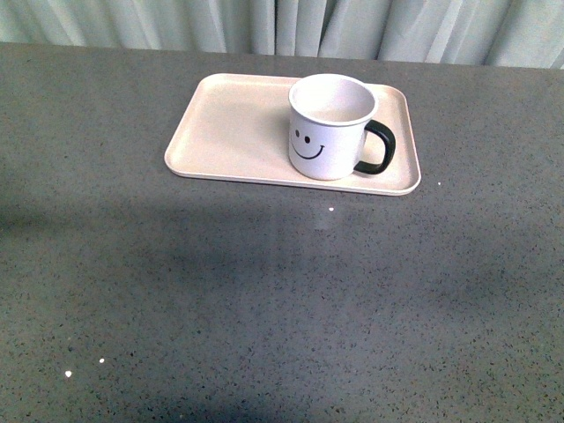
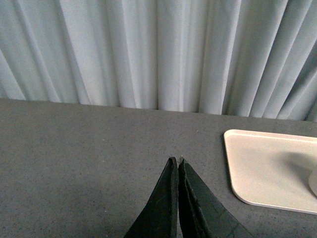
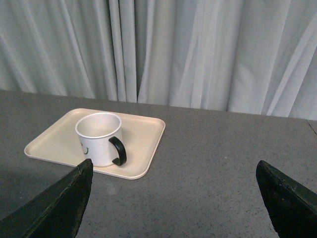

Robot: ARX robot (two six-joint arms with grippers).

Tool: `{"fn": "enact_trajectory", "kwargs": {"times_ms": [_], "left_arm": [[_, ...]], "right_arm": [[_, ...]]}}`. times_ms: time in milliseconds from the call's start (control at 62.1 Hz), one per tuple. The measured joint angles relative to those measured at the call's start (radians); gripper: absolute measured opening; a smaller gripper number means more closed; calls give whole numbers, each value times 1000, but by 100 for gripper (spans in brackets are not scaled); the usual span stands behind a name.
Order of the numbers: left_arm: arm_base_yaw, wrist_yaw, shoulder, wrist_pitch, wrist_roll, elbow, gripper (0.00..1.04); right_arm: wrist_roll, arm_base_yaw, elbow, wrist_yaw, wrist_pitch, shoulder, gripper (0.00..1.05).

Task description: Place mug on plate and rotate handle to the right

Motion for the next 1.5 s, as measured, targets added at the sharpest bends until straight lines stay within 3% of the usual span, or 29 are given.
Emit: {"fn": "enact_trajectory", "kwargs": {"times_ms": [644,1450,1498], "left_arm": [[0,0,-432,-383,0,-50,1],[0,0,-718,-663,0,-50,1],[0,0,-780,-747,0,-50,1]], "right_arm": [[0,0,0,0,0,0,95],[0,0,0,0,0,0,95],[0,0,0,0,0,0,95]]}}
